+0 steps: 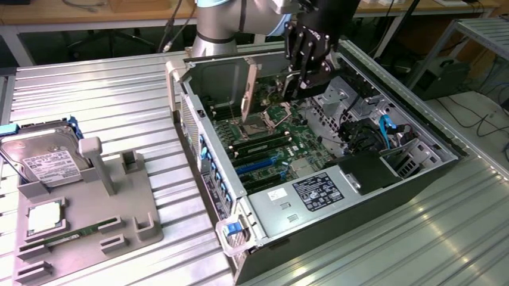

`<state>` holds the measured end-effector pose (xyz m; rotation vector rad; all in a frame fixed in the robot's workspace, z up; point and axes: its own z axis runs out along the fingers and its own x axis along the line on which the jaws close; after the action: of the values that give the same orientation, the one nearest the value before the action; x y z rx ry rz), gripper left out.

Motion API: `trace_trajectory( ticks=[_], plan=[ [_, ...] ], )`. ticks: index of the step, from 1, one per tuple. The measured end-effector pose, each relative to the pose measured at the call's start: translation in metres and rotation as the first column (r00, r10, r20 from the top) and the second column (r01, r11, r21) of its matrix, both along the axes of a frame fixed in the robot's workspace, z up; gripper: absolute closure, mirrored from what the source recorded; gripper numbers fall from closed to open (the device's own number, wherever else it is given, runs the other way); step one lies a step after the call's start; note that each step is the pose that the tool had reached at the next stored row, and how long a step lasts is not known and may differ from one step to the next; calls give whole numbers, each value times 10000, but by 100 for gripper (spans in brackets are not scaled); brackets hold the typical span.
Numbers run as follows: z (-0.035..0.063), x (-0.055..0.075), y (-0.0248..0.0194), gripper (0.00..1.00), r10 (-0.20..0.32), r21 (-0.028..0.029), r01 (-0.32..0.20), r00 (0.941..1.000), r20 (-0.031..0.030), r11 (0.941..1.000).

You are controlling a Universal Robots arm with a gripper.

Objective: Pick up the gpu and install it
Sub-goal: 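Insert the gpu into the slot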

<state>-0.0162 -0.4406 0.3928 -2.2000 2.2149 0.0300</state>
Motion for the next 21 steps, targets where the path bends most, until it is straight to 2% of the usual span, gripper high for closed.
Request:
trace_trajectory(
  ticks=[4, 6, 12, 17, 21],
  plan=[
    [-61, 0, -6, 72, 163, 0, -163, 9999, 0, 9999],
    [-87, 0, -6, 72, 679, 0, -679, 9977, 1, 9977],
    [-113, -5, -7, 72, 872, 0, -872, 9962, 0, 9962],
    [-141, -7, -7, 72, 892, 1, -892, 9960, 0, 9960],
    [-180, -8, -7, 72, 511, 0, -511, 9987, -2, 9987]
  ],
)
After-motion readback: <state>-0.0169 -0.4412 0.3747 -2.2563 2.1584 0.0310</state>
